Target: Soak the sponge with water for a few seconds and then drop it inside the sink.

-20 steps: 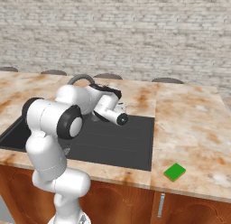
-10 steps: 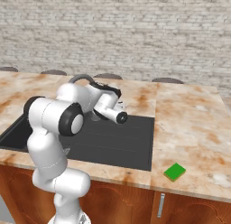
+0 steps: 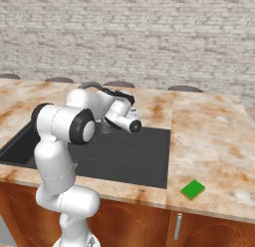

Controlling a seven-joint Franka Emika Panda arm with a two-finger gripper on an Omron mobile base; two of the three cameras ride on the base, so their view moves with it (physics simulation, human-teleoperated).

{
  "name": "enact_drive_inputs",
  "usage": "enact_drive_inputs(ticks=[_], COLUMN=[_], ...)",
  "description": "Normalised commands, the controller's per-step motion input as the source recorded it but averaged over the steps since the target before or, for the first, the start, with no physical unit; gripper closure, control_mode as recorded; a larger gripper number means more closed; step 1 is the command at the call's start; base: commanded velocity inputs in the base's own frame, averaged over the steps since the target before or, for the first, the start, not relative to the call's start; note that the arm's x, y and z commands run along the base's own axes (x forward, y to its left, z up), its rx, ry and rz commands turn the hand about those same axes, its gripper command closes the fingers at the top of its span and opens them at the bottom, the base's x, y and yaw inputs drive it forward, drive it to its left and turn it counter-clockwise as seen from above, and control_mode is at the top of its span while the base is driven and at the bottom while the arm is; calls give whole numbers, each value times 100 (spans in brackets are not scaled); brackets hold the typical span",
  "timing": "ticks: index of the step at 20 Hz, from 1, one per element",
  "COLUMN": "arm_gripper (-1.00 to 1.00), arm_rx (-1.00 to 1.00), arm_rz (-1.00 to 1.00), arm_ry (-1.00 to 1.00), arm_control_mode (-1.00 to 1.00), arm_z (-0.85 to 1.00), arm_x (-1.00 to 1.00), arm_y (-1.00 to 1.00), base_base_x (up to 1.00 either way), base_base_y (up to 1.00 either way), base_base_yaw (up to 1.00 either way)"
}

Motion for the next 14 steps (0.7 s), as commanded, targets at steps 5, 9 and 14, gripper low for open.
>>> enact_drive_inputs(ticks=[5,9,14], arm_gripper=[-100,-100,-100], arm_rx=[0,0,0], arm_rz=[0,0,0], arm_ry=[0,0,0], arm_control_mode=[-100,-100,-100], arm_z=[-6,-12,-23], arm_x=[23,18,11], arm_y=[0,0,0], base_base_x=[0,0,0], base_base_y=[0,0,0], base_base_yaw=[0,0,0])
